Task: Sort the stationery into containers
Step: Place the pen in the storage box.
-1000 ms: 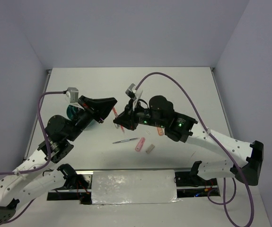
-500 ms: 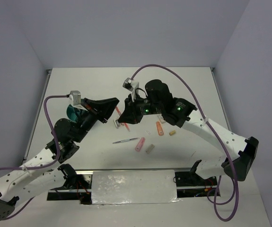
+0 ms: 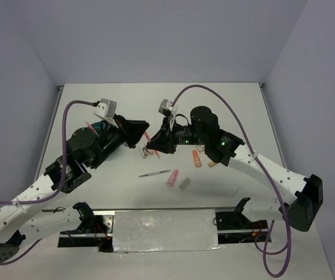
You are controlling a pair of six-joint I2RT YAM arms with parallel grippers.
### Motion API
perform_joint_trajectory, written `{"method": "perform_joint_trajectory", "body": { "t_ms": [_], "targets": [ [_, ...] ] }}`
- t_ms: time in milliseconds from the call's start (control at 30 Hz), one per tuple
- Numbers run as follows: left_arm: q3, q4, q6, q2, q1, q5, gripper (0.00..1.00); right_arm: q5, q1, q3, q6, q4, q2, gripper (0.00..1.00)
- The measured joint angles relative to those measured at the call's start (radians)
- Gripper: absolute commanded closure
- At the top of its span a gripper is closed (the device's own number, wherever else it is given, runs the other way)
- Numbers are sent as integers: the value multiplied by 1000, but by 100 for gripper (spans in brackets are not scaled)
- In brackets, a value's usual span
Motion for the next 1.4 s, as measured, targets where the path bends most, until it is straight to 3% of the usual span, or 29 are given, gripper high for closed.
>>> {"method": "perform_joint_trajectory", "body": {
  "t_ms": [100, 133, 167, 200, 267, 300, 433, 600, 800, 1067, 1400],
  "targets": [
    [102, -106, 32, 36, -4, 4, 100, -8, -4, -8, -30, 51, -10, 79],
    [128, -131, 37, 43, -6, 6, 100, -13, -5, -8, -37, 63, -14, 63],
    [145, -151, 38, 47, -8, 6, 100, -8, -6, -8, -40, 74, -17, 54],
    [160, -191, 37, 48, -10, 8, 100, 0, -11, -8, -42, 98, -21, 34],
    [175, -263, 30, 49, -16, -7, 100, 26, -27, -10, -42, 137, -31, 8],
    [180, -299, 21, 53, -18, -22, 100, 39, -32, -10, -40, 153, -36, 0],
    [212, -430, -19, 82, -22, -137, 100, 122, -45, -23, -46, 190, -67, 0],
    [305, -557, -74, 170, 6, -413, 100, 245, -50, -138, -39, 187, -164, 0],
    [291, -525, -115, 298, 279, -612, 100, 320, -52, -294, 4, 180, -331, 0],
    [208, -315, -94, 373, 549, -657, 100, 320, -52, -421, 34, 169, -509, 0],
    [174, -236, -105, 456, 602, -669, 100, 316, -52, -436, 37, 154, -542, 0]
  ]
}}
